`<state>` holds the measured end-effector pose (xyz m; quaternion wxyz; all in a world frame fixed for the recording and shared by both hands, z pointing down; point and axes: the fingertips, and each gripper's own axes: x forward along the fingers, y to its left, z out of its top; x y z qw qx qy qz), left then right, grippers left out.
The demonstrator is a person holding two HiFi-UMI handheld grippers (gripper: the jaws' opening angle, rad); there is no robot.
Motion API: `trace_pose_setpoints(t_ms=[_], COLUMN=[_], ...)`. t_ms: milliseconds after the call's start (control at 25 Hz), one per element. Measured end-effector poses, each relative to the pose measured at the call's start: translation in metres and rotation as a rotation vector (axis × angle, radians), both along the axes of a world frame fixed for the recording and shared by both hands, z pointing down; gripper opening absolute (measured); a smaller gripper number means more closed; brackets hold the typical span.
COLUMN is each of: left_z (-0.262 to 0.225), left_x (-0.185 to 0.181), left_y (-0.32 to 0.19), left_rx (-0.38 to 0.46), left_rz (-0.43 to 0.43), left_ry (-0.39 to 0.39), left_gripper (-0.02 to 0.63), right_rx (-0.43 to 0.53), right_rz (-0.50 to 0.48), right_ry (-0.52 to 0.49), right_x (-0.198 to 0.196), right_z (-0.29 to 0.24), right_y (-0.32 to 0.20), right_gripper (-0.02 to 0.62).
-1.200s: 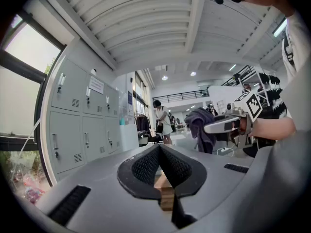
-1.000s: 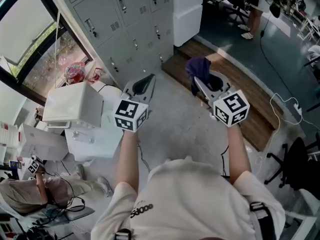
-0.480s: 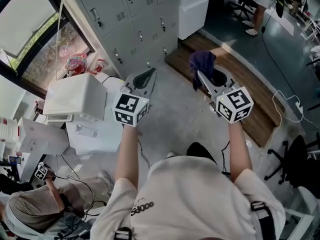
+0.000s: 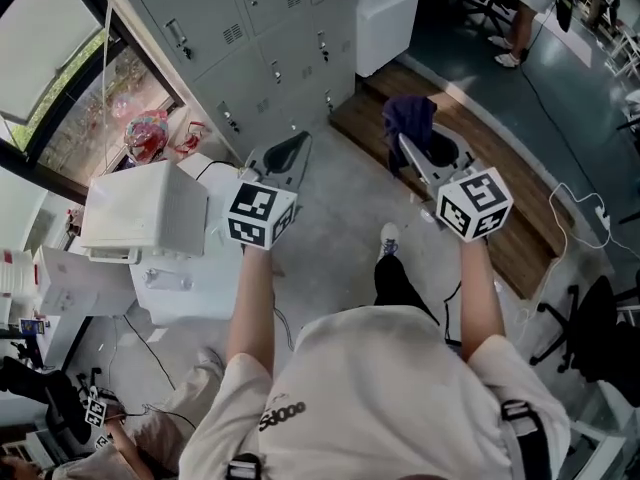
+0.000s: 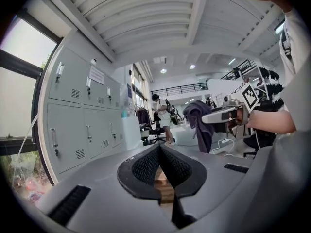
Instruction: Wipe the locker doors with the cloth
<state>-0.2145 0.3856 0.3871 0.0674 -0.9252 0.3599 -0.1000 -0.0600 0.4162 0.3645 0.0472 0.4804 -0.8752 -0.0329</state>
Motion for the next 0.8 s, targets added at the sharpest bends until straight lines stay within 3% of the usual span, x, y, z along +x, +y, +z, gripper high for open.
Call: trace_pose_setpoints(t_ms=[440, 800], left_z=[-0.015, -0.030], left_x=[0.074, 0.142], left_y=[-0.181, -0.325], left_rx=[0.010, -0.003], left_rz=[-0.109, -0.210], left_ry=[0.011, 0.044], left_gripper=[0.018, 0.018], right_rx=[-0.003, -0.012], right_rz=[-0.090, -0.112], right_ry=[-0.089, -0.067], right_x=[0.089, 0.171], right_z=[-0.015, -0.030], right_y=[-0.196, -0.346], right_gripper=[0.097, 0.097])
